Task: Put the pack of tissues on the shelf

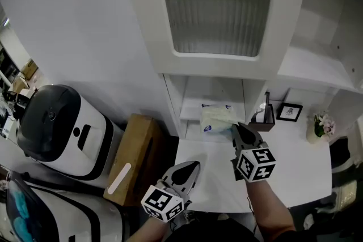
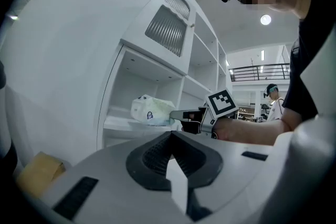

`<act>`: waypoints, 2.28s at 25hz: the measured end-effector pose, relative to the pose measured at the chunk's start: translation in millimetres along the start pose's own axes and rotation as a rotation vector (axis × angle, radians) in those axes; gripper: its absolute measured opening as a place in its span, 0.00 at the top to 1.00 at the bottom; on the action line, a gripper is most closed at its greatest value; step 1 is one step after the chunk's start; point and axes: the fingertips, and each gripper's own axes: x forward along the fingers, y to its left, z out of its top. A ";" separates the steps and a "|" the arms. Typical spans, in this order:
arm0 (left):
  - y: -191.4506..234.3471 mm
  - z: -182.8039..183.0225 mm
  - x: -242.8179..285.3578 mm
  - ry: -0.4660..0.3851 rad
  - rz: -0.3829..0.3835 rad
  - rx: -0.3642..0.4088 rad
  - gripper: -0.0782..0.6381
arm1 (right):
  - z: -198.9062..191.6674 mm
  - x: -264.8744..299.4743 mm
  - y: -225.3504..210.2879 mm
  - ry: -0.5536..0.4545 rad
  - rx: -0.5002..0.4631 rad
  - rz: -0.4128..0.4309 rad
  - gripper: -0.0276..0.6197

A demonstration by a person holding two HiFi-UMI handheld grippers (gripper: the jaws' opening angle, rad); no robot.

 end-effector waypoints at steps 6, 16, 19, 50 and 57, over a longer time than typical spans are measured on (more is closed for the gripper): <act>19.0 4.8 9.2 0.007 -0.050 0.004 0.89 | -0.2 20.9 -4.6 0.005 0.003 -0.055 0.95; 43.7 4.9 20.4 0.028 -0.103 0.002 0.89 | -3.5 45.6 -11.7 0.013 0.010 -0.119 0.95; 48.4 4.1 23.2 0.033 -0.108 0.000 0.89 | -7.3 54.0 -15.4 0.024 0.010 -0.132 0.95; 57.2 -2.9 14.0 0.049 -0.082 -0.016 0.89 | -11.2 79.2 -26.5 0.032 0.018 -0.188 0.94; 46.6 -2.7 11.3 0.043 -0.073 -0.005 0.89 | -9.8 58.0 -24.4 0.007 0.010 -0.172 0.94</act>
